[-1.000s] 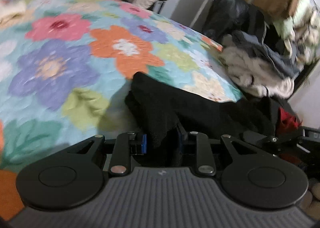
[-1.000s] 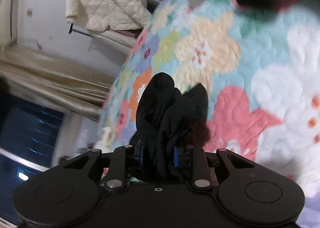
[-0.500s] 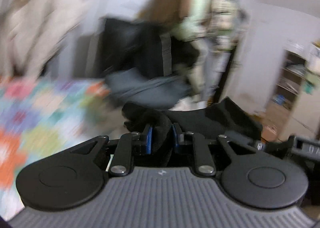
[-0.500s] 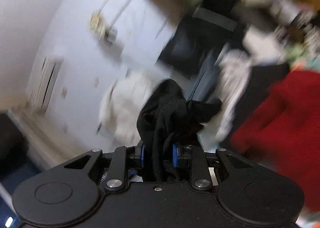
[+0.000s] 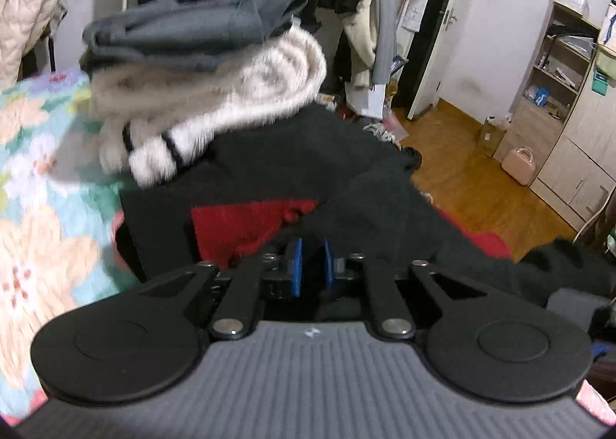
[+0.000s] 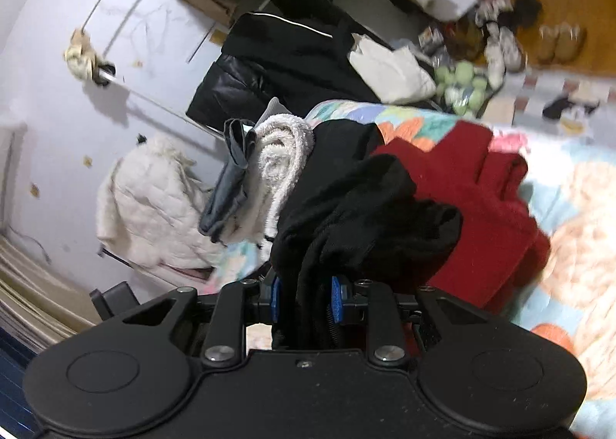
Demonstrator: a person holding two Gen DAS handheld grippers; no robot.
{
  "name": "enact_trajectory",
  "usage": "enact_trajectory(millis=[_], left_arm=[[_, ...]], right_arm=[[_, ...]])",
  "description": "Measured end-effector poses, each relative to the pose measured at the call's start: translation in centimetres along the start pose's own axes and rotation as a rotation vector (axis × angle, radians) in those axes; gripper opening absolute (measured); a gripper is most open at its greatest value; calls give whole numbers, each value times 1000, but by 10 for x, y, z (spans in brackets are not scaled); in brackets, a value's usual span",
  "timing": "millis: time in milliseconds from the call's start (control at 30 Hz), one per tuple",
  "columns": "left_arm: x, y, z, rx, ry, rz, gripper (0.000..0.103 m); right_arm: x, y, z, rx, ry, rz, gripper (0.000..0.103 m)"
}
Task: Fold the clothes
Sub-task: 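Carry the folded shirt with both tools onto the clothes pile beside the red garment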
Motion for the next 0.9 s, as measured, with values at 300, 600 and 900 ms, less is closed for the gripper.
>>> enact_trajectory(millis=[300,600,900], left_arm=[[-21,27,-30,66,-67,15,12],[45,52,-67,225,-137,170,14],[57,37,-63,296,-36,235,14]], right_arm=[[3,31,1,151,188,87,53],[-5,26,37,45,390,-79,48],[11,-37,-26,268,442,180,37]])
Point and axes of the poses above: each gripper's, at about its wrist camera, not at the fingertips, and y roughly against the way its jaws point, z to its left, x to its underside, the point moved 5 cm from there along -y, roughly the way its jaws point, and after that the axes turned 6 degrees about y, right-handed, at the moved point
